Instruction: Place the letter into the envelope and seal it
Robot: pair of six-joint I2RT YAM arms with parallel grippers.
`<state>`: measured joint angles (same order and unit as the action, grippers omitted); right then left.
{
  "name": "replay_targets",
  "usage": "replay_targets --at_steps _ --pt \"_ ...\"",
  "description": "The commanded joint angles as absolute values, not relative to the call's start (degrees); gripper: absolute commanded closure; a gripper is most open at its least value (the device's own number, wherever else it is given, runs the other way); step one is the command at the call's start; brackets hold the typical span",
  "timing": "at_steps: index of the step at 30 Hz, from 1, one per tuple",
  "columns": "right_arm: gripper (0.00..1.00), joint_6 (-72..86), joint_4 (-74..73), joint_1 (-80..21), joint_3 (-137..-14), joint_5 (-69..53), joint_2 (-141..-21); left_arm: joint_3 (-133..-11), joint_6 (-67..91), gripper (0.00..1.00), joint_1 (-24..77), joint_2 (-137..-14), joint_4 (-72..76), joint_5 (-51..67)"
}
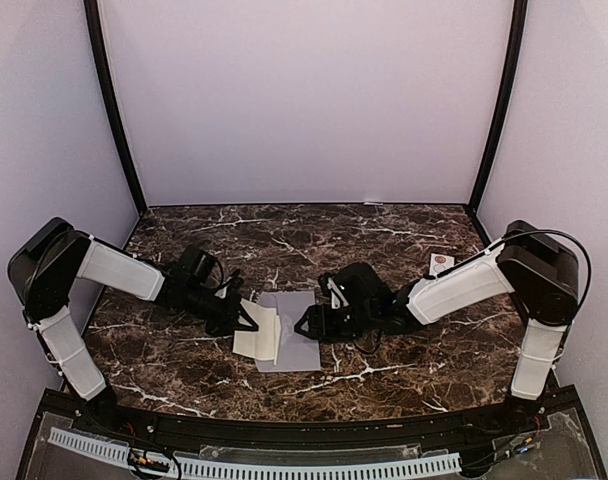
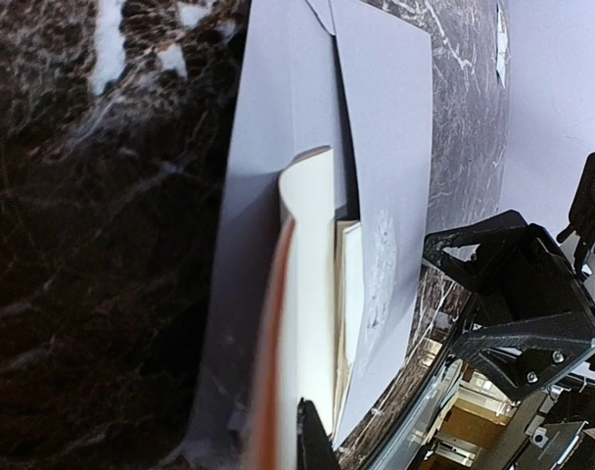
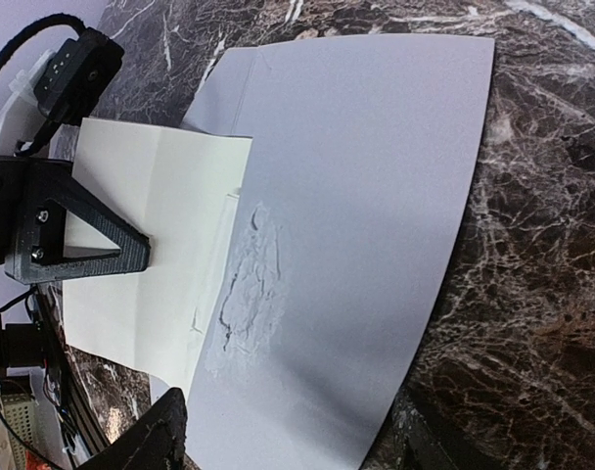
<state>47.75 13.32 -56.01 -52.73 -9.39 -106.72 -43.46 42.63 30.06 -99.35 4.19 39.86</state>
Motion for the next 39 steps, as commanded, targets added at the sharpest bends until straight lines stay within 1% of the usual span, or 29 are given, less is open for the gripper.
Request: replay_targets --at_steps 1,13,21,39 --pt "0.32 48.5 11.7 -56.9 -53.3 -10.4 -108.8 -43.4 43.7 1.0 29.9 -99.6 6.8 40.9" --pt "0.33 48.4 11.6 -57.1 -53.6 -10.6 -109.1 -42.5 43.9 1.0 30.0 -100.6 10.6 42.9" --pt "0.33 48.3 11.4 -57.2 -53.8 -10.6 -109.1 -44.0 40.1 1.0 30.0 -102.3 9.2 42.9" --pt "0.34 48.1 11.5 -57.2 -54.2 -11.0 -109.5 -47.5 39.4 1.0 32.1 -105.8 10.0 41.2"
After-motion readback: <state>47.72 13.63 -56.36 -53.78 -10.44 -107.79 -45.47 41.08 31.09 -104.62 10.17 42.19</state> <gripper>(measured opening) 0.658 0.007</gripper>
